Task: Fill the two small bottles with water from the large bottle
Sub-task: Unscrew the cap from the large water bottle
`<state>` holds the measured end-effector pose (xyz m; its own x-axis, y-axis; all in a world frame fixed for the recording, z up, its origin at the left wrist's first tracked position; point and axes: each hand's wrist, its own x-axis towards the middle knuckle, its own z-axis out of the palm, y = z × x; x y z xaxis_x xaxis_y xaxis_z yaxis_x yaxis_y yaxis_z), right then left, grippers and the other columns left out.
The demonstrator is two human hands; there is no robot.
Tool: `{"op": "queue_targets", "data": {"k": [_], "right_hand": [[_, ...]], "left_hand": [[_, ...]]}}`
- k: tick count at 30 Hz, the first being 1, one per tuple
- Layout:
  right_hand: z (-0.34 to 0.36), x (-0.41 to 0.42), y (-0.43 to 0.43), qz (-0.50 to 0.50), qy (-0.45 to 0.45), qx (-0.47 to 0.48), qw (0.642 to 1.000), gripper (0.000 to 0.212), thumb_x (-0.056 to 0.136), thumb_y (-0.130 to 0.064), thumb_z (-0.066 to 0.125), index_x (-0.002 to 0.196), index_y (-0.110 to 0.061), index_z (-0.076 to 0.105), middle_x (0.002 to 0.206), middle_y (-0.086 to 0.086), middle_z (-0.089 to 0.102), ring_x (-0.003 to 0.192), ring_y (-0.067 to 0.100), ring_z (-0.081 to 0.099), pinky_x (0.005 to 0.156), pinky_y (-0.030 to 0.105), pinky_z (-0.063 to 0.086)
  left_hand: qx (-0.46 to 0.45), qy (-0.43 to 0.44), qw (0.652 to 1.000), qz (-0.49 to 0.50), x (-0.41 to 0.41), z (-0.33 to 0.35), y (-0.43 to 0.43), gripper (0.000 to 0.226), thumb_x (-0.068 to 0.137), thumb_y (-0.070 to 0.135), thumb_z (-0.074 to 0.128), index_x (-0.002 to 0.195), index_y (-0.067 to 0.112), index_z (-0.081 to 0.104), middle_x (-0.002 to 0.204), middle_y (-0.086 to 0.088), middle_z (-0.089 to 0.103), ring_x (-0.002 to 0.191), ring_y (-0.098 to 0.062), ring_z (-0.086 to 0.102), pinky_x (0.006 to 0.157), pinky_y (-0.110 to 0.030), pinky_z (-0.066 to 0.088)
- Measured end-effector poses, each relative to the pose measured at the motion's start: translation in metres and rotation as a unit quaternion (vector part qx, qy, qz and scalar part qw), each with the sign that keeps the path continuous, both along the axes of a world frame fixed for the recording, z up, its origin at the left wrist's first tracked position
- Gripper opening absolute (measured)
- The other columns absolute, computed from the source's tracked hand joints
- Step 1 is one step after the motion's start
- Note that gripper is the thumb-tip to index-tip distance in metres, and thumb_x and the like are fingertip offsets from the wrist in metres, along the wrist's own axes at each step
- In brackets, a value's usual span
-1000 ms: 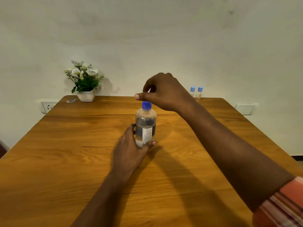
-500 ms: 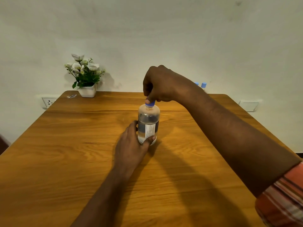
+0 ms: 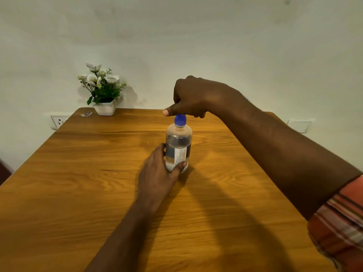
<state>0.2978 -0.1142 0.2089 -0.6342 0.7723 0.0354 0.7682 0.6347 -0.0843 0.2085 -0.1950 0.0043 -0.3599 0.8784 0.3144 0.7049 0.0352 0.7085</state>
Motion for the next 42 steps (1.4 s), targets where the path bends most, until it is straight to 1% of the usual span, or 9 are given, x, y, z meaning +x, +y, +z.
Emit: {"op": "queue_targets", "data": {"k": [3,11,14,18,22,28,34,39,42], "right_hand": [[-0.003,-0.006,0.001,-0.008,-0.037,-0.014,0.999,0.035,0.089,-0.037,0.066,0.073,-0.010,0.051,0.066,0.010,0.062,0.049,0.021,0.062,0.057,0.033,0.058],[0.007,-0.013,-0.005,0.040,-0.096,-0.046,0.994,0.033,0.079,-0.016,0.077,0.110,-0.009,0.068,0.098,0.006,0.069,0.078,0.018,0.068,0.057,0.021,0.049],[0.007,-0.014,-0.003,0.029,-0.105,-0.042,0.993,0.047,0.076,-0.038,0.079,0.112,-0.010,0.066,0.103,0.008,0.068,0.082,0.022,0.068,0.068,0.029,0.056],[0.008,-0.014,0.001,-0.021,-0.107,-0.027,0.994,0.048,0.086,-0.054,0.061,0.084,-0.006,0.058,0.075,0.010,0.066,0.060,0.021,0.065,0.055,0.029,0.053],[0.007,-0.019,0.003,-0.047,-0.131,-0.082,0.987,0.037,0.092,-0.038,0.062,0.078,-0.004,0.057,0.074,0.013,0.066,0.057,0.022,0.063,0.057,0.031,0.053],[0.010,-0.021,0.002,0.005,-0.136,-0.087,0.987,0.026,0.087,-0.015,0.070,0.108,0.000,0.067,0.091,0.015,0.071,0.077,0.024,0.072,0.067,0.030,0.059],[0.001,0.005,0.005,0.067,-0.043,-0.058,0.995,0.030,0.081,-0.011,0.075,0.109,-0.013,0.068,0.105,0.001,0.067,0.091,0.016,0.066,0.073,0.023,0.052],[-0.032,0.035,0.009,0.068,0.143,-0.084,0.984,0.050,0.084,-0.008,0.071,0.131,-0.020,0.057,0.118,-0.005,0.057,0.103,0.008,0.055,0.090,0.022,0.046],[-0.062,0.043,0.006,0.048,0.253,-0.088,0.962,0.041,0.091,-0.009,0.061,0.130,-0.021,0.058,0.129,0.001,0.057,0.113,0.012,0.055,0.096,0.026,0.048]], "left_hand": [[-0.001,0.001,1.000,0.003,0.000,0.000,0.000,0.084,0.075,0.062,0.063,0.143,0.027,0.028,0.141,0.002,0.048,0.124,-0.017,0.050,0.096,-0.041,0.049],[0.000,0.001,1.000,0.003,0.001,0.002,-0.001,0.085,0.075,0.062,0.063,0.143,0.027,0.027,0.142,0.002,0.047,0.124,-0.017,0.049,0.096,-0.041,0.048],[0.003,-0.001,1.000,0.002,0.001,0.002,-0.001,0.084,0.076,0.061,0.064,0.143,0.026,0.028,0.141,0.002,0.048,0.123,-0.017,0.050,0.095,-0.039,0.048],[0.009,0.005,1.000,0.002,0.001,0.002,-0.001,0.083,0.076,0.060,0.064,0.143,0.026,0.028,0.140,0.002,0.048,0.122,-0.016,0.050,0.093,-0.035,0.047],[0.012,0.001,1.000,-0.002,0.000,0.001,-0.001,0.082,0.076,0.060,0.064,0.142,0.026,0.029,0.140,0.002,0.049,0.122,-0.016,0.051,0.093,-0.035,0.048],[0.013,0.000,1.000,-0.002,0.000,0.001,-0.001,0.081,0.076,0.060,0.064,0.142,0.027,0.030,0.139,0.003,0.049,0.121,-0.016,0.051,0.093,-0.038,0.050],[0.032,0.001,0.999,-0.009,-0.001,-0.001,-0.001,0.077,0.077,0.060,0.063,0.139,0.027,0.032,0.136,0.004,0.052,0.117,-0.014,0.054,0.088,-0.036,0.051],[0.041,-0.004,0.999,-0.007,-0.003,-0.002,0.001,0.077,0.076,0.059,0.064,0.139,0.027,0.033,0.134,0.003,0.053,0.115,-0.014,0.054,0.087,-0.039,0.053],[0.043,-0.001,0.999,-0.006,-0.005,-0.004,0.002,0.076,0.076,0.061,0.062,0.138,0.027,0.034,0.134,0.004,0.054,0.115,-0.014,0.054,0.086,-0.040,0.053]]}}
